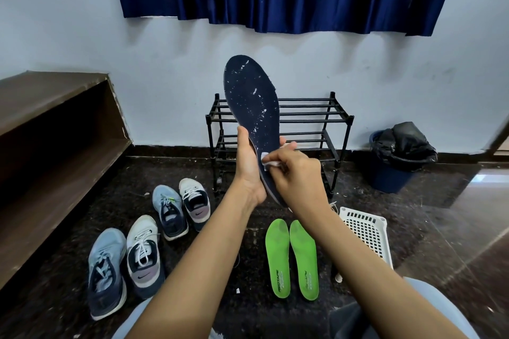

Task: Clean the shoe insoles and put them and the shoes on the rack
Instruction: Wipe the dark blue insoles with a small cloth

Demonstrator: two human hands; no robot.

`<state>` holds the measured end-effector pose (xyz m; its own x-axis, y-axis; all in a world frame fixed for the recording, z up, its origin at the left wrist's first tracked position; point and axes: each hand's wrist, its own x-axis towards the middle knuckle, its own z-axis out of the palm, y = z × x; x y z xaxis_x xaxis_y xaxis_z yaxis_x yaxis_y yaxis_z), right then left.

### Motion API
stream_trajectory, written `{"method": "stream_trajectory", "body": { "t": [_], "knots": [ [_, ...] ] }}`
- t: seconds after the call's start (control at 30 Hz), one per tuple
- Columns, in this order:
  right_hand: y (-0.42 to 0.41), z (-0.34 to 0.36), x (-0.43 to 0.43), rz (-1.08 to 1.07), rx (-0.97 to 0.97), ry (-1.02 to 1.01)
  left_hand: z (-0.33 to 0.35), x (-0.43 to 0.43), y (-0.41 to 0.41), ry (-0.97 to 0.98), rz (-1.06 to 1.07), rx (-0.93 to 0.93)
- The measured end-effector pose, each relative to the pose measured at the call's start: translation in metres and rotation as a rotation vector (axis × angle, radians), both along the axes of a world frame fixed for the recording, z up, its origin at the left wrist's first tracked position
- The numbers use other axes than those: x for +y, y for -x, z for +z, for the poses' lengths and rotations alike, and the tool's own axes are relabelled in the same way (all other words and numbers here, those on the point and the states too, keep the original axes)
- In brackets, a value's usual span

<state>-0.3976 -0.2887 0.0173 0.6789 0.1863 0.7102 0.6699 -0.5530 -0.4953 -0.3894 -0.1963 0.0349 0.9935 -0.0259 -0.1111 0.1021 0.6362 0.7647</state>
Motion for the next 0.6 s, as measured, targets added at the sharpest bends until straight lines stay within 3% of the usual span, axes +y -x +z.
{"method": "stream_trajectory", "body": {
  "t": [0.33, 0.6],
  "knots": [
    [-0.006, 0.004, -0.002, -0.088, -0.078, 0.0, 0.0, -0.013, 0.003, 0.001, 0.015, -0.041],
    [0.004, -0.009, 0.0, 0.067, 0.018, -0.011, -0.002, 0.003, -0.002, 0.04, 0.043, -0.049]
  ]
}}
